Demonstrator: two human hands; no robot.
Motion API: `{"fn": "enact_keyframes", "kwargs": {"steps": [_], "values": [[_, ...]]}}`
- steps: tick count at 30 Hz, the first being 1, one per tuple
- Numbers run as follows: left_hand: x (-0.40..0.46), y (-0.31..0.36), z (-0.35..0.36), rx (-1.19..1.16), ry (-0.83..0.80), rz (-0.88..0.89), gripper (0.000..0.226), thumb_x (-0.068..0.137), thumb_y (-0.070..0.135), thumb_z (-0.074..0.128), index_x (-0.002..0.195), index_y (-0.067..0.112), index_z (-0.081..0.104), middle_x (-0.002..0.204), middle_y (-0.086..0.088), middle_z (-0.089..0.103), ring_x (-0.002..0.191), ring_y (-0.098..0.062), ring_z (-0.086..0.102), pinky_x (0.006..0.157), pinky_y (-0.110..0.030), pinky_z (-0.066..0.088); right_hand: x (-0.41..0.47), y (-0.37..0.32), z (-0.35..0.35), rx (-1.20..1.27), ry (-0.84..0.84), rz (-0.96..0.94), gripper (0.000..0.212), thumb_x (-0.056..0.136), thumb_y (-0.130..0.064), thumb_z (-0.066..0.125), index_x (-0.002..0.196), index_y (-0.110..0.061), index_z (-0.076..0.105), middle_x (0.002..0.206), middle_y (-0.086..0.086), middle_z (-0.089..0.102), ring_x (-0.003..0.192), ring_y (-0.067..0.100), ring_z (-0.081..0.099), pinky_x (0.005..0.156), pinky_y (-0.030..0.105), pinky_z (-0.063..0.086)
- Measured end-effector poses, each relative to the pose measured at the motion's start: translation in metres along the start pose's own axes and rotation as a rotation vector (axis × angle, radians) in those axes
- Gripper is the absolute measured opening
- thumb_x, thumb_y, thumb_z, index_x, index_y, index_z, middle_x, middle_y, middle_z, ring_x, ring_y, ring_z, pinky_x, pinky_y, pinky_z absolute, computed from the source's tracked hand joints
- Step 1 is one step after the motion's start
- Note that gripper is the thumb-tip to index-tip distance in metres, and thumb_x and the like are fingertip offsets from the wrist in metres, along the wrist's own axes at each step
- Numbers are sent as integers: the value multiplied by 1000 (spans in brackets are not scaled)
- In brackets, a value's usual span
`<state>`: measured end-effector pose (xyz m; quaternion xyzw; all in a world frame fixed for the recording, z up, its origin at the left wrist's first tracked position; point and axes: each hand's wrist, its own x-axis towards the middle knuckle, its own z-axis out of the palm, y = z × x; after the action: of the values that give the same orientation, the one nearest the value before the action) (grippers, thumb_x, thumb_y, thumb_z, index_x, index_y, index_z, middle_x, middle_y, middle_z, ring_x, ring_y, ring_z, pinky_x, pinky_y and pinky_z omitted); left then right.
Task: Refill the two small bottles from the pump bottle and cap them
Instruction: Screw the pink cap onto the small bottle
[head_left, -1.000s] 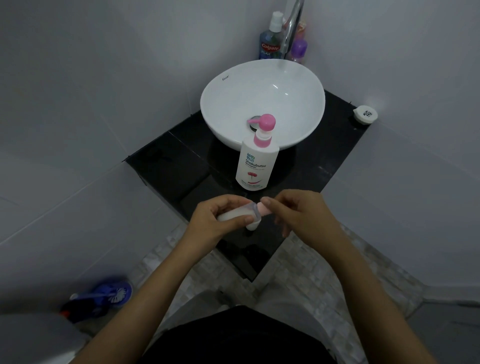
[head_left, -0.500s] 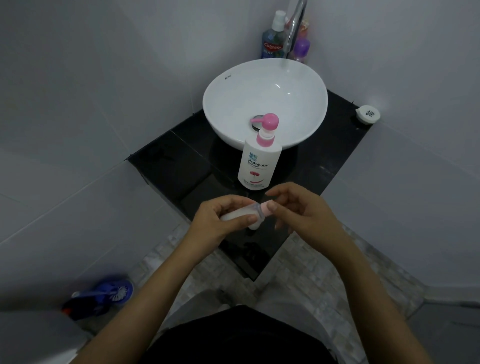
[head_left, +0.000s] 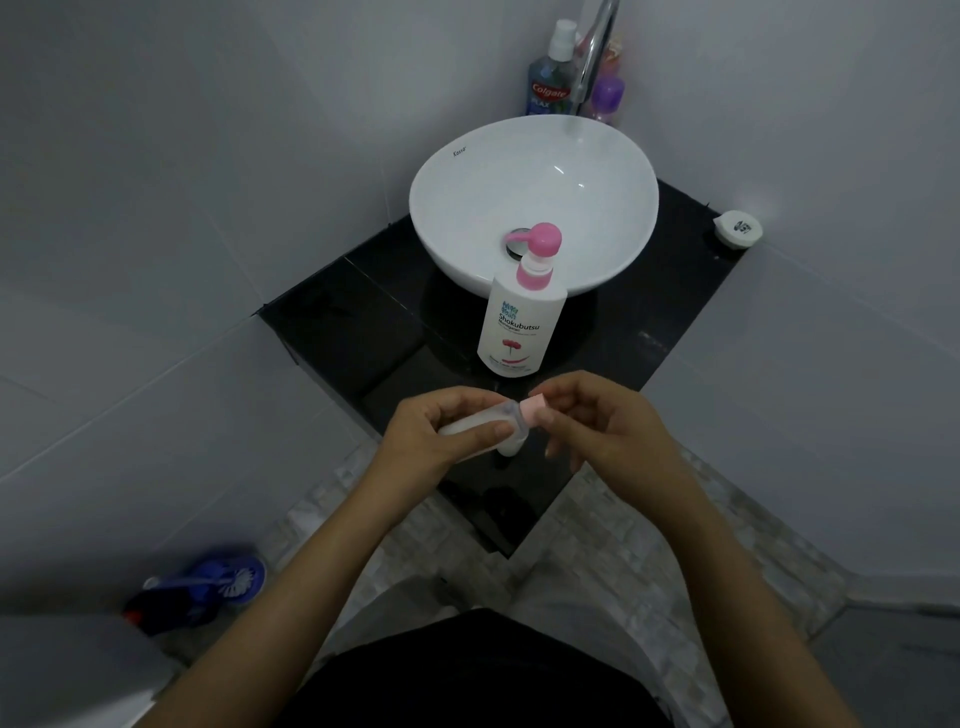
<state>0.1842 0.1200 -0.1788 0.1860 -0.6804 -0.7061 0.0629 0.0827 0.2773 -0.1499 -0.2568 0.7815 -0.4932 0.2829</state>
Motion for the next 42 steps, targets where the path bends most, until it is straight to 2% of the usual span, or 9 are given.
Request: {"fn": "enact_keyframes", "kwargs": {"steps": [3, 8, 12, 16, 21, 24, 29, 35, 42], "values": [[0, -2, 0, 19, -4, -14, 22, 78, 16, 70, 100, 14, 71, 95, 2, 72, 84, 0, 66, 67, -10, 50, 1, 1, 5, 4, 39, 27, 13, 90, -22, 62, 96, -11, 66, 69, -1, 67, 53, 10, 61, 46, 24, 49], [0, -3, -2, -45, -3, -54, 31, 67, 27, 72, 98, 18, 73, 92, 5, 75, 86, -3, 68, 67, -11, 50, 1, 0, 3, 17, -11, 7, 15, 90, -19, 61, 101, -11, 67, 71, -1, 67, 54, 4, 61, 48, 19, 51], [2, -4, -3, -58, -20, -49, 30, 69, 12, 76, 98, 15, 73, 94, 2, 75, 89, -8, 70, 71, -14, 53, 3, 4, 8, 11, 5, 32, 14, 91, -22, 60, 97, -12, 68, 61, -4, 61, 47, 3, 55, 45, 18, 48], [1, -6, 0, -75, -8, -22, 34, 63, 20, 75, 97, 16, 73, 88, 7, 76, 85, -6, 70, 70, -14, 53, 6, 6, 13, 51, 67, 49, 17, 90, -24, 61, 97, -10, 67, 54, -11, 62, 42, 3, 51, 40, 18, 44], [3, -13, -1, -13, 32, 12, 39, 62, 22, 77, 100, 13, 73, 95, -1, 74, 90, -11, 69, 76, -20, 55, 8, 9, 17, 55, 121, 39, 14, 90, -21, 63, 94, -9, 69, 52, -13, 61, 39, 2, 49, 37, 17, 41], [5, -14, -3, 56, 21, 16, 37, 66, 18, 79, 102, 17, 72, 100, 0, 73, 94, -11, 68, 81, -23, 57, 10, 8, 17, 36, 133, 36, 11, 85, -22, 68, 93, -15, 70, 62, -7, 66, 45, 3, 55, 41, 16, 43], [20, -24, -8, 129, 63, 18, 39, 69, 15, 79, 107, 18, 68, 102, 1, 71, 93, -9, 66, 81, -21, 55, 18, 12, 13, -62, 216, 1, 40, 81, -38, 68, 119, -24, 61, 93, -4, 68, 74, 14, 66, 58, 21, 51], [49, -58, -16, 295, 66, -45, 37, 69, 13, 80, 100, 25, 67, 97, 11, 69, 93, -4, 63, 82, -18, 49, 16, 16, 2, 58, 375, 82, 9, 92, -31, 56, 95, -29, 64, 86, -5, 69, 63, 10, 65, 51, 20, 52], [67, -93, -15, 385, 24, -98, 35, 68, 5, 79, 97, 20, 67, 96, 8, 68, 92, -6, 63, 80, -16, 46, 15, 30, -2, 35, 404, 178, 14, 94, -31, 54, 94, -24, 66, 85, -3, 70, 65, 15, 67, 52, 23, 52]]}}
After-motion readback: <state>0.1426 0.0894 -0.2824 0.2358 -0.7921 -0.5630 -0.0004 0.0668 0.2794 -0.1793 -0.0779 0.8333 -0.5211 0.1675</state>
